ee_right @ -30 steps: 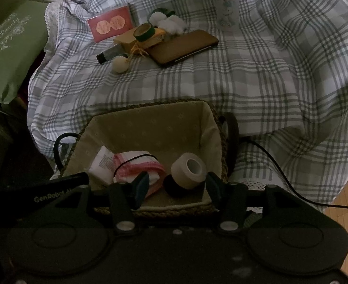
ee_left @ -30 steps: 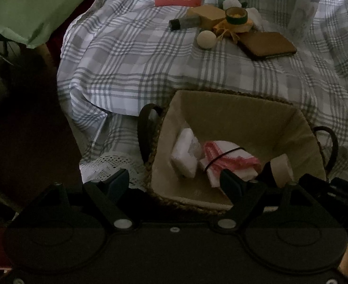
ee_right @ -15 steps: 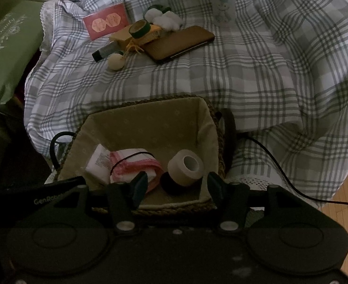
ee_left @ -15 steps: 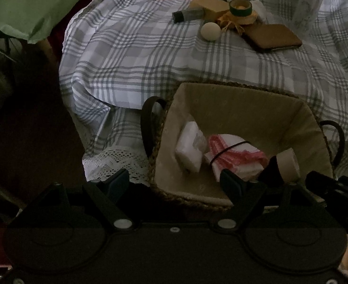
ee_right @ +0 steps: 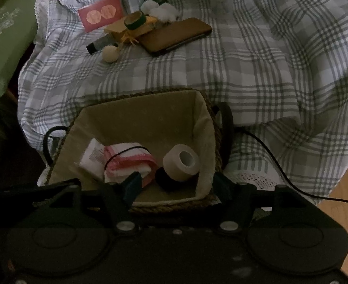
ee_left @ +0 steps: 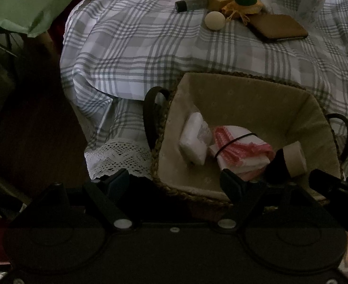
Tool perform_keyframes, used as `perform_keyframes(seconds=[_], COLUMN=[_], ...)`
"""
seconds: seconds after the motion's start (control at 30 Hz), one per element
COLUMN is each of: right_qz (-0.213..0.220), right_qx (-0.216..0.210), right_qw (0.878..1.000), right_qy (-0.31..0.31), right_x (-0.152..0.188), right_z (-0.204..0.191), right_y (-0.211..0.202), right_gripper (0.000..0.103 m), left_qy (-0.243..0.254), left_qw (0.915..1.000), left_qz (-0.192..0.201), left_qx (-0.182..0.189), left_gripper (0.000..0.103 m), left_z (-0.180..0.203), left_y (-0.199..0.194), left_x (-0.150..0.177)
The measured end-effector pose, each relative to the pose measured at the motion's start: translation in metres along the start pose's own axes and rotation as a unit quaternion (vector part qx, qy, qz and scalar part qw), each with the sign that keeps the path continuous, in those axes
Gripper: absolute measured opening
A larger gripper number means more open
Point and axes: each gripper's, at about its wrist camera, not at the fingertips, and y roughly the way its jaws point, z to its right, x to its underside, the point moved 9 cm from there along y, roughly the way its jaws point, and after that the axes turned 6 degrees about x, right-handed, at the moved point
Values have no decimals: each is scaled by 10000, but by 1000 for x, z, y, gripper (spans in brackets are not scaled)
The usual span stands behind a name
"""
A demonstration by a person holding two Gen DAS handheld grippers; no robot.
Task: Organize soft objects
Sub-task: 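Withdraw both open tools up out of the basket, then move both tools back over the items on the plaid cloth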
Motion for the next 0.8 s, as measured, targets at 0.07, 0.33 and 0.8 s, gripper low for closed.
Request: perform_keyframes(seconds=[0.07,0.33,0.8], right_qz=[-38,-51,11], right_qx=[28,91,161], right_qw=[10000,9999,9999], right_qy=[-13,20,20], right_x=[1,-4,-13], right_z=[0,1,1], right_y=[2,3,6], right_gripper=[68,73,77], left_qy=[2,32,116], left_qw=[10000,10000,9999], left_qz=[-15,-41,30], left_qx=[-6,-47,-77], left_gripper=[80,80,80], left_z=[0,0,1], left_y=[0,1,0], left_x=[0,-1,-3])
